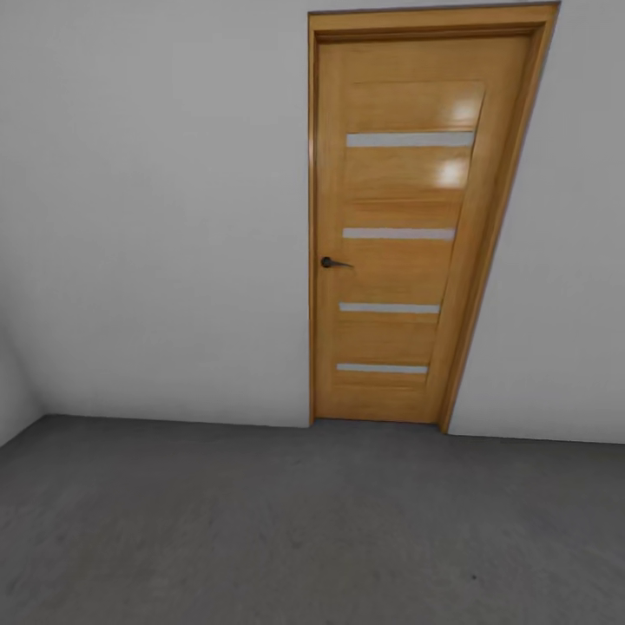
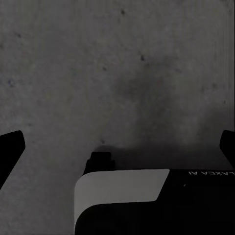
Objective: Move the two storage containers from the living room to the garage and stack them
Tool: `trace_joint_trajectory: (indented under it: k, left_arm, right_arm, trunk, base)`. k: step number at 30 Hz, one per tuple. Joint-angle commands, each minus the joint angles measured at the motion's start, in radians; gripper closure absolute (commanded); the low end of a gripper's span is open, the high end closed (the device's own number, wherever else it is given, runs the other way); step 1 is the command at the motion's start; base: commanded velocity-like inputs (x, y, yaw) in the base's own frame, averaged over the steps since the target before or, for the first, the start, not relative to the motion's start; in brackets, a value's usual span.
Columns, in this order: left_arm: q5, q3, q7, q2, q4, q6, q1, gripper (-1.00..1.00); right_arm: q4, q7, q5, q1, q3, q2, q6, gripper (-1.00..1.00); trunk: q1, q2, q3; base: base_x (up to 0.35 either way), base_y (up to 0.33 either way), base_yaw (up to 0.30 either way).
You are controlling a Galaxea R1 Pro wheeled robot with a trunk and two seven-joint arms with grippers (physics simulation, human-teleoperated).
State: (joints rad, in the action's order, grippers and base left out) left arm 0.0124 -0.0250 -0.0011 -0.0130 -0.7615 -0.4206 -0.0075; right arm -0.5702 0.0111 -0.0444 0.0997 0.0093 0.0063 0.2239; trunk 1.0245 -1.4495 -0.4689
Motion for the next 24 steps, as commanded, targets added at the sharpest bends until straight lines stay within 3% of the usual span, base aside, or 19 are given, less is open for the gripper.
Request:
trace_joint_trajectory:
  k: [1, 24]
  left_arm:
    - [0.001, -0.003, 0.000, -0.001, -0.002, -0.006, 0.000, -1.00]
    - [0.002, -0.003, 0.000, -0.001, -0.001, -0.006, 0.000, -1.00]
  right_arm:
    - [-0.002, 0.001, -0.005, 0.000, 0.001, 0.000, 0.006, -1.00]
    - [-0.002, 0.001, -0.006, 0.000, 0.000, -0.002, 0.006, -1.00]
  trunk:
    - [0.001, -0.001, -0.001]
    - [0.001, -0.001, -0.001]
  base:
    - [0.310, -0.131, 0.000]
    - [0.312, -0.129, 0.000]
